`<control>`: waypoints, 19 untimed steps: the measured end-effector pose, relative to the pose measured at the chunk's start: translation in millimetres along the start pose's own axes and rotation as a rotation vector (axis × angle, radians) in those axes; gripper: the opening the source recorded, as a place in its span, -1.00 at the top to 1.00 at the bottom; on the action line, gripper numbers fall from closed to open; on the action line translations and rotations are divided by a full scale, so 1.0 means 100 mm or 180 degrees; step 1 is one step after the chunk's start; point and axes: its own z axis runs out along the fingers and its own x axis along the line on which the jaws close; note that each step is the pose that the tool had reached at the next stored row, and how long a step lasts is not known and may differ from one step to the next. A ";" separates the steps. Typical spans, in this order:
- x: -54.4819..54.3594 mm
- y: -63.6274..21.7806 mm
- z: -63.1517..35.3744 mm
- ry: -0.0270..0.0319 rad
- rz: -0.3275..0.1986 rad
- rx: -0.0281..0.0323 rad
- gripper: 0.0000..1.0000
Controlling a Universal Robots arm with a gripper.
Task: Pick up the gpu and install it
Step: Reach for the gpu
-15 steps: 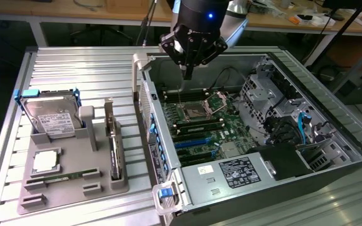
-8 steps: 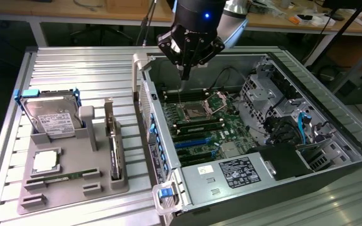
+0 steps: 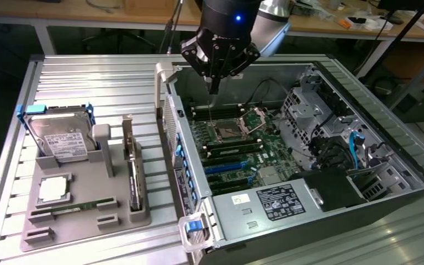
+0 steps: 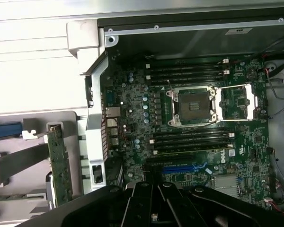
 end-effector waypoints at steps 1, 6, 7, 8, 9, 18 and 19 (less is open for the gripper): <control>0.01 0.000 0.000 0.0000 0.0000 0.0000 0.79; 0.04 -0.003 -0.001 0.0000 0.0000 0.0000 0.79; 0.04 -0.003 -0.001 0.0000 0.0000 0.0000 0.79; 0.05 -0.004 -0.001 0.0000 0.0000 0.0000 0.79; 0.05 -0.004 -0.001 0.0000 0.0000 0.0000 0.79; 0.13 -0.010 -0.002 0.0000 0.0000 0.0000 0.79; 0.13 -0.010 -0.002 0.0000 0.0000 0.0000 0.79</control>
